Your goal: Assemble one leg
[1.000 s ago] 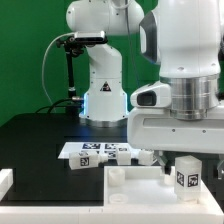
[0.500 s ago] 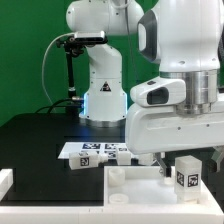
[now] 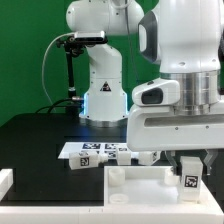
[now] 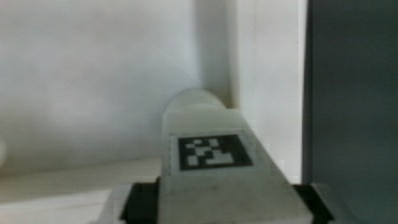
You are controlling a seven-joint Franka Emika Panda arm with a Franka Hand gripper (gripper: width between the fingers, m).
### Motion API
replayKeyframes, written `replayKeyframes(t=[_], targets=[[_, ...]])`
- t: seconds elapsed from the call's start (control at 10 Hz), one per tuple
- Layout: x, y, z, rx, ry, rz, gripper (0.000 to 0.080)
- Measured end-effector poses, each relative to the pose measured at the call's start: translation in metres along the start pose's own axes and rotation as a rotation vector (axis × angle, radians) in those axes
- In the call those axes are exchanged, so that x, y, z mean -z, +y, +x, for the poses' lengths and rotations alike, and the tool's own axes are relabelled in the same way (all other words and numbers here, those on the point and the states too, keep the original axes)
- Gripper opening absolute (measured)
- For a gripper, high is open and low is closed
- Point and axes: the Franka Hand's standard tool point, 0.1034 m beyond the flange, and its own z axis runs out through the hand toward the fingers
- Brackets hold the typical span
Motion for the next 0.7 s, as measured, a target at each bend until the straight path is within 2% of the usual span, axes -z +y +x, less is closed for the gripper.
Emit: replayKeyframes(t=[0.2, 0.4, 0.5, 0.7], targets=[[-0.0003, 0.0000, 0.0002, -0.144, 0.003, 0.002, 0.0288], [-0.0008, 0.0003, 0.0003, -0.460, 0.020, -0.001, 0.0288], [-0.0010, 0.0005, -0.0004, -0.642, 0.008, 0.006, 0.0288], [-0.0023, 0.0021, 0.0002, -1.031, -0.030, 0.064, 0.0288]])
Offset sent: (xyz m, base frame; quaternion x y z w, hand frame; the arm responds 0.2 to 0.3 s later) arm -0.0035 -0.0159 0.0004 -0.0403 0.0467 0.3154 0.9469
